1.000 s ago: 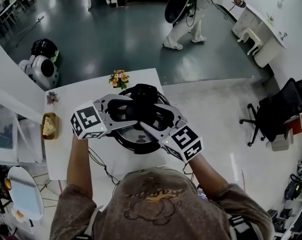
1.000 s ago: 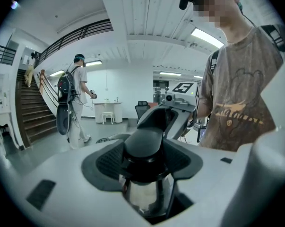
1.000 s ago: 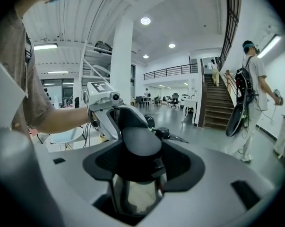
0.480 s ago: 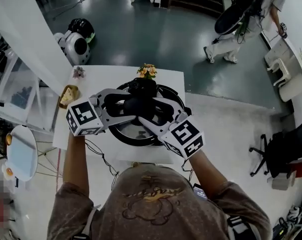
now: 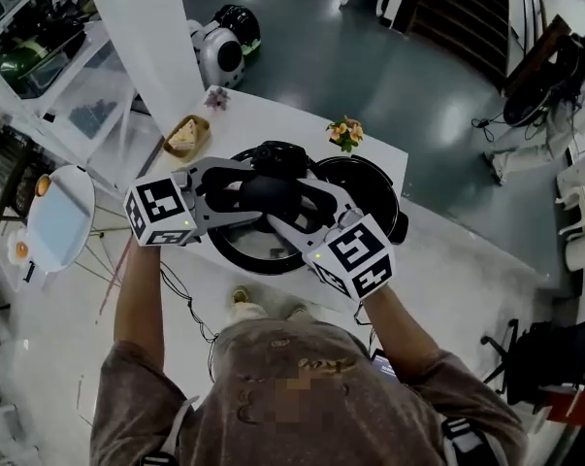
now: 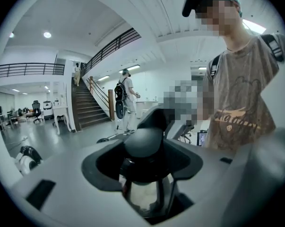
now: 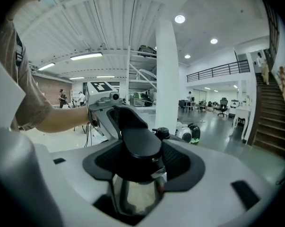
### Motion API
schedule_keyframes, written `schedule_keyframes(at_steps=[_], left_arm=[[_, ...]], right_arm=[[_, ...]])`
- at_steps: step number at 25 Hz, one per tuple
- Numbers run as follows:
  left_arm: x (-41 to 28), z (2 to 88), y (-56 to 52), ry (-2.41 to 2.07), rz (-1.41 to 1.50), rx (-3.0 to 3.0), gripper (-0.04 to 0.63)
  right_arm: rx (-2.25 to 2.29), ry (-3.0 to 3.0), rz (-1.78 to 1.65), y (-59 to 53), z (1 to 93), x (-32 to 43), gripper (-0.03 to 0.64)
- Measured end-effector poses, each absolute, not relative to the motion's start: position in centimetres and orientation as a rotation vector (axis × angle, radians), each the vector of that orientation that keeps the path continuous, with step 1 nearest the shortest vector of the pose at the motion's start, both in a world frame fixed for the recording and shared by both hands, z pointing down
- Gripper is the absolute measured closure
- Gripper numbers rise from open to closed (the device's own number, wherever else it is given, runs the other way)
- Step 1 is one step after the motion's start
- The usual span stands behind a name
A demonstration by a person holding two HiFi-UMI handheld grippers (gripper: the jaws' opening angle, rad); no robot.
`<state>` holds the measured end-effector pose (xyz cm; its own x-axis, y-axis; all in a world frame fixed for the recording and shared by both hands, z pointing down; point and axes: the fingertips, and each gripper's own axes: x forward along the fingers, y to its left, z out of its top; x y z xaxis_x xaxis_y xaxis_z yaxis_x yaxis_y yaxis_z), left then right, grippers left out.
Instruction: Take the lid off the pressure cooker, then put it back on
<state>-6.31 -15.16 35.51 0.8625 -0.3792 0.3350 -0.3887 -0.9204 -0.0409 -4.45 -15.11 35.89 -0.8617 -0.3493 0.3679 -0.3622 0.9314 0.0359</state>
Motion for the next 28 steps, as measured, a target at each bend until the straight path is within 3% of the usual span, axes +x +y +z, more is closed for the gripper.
schedule_keyframes(at_steps=[10,28], left_arm=[[-14.6,38.1,-13.4,-0.58,0.562,3.012,0.331],[-20.8,50.2,-16.2,-0.444,0.659,2.959,0.331]], right_arm=[[0.547,-2.716,0.065,-13.3,38.6,-12.8,0.356],[0.623,-2.633,0.112,-15.9,50.5,-19.2,0.356]])
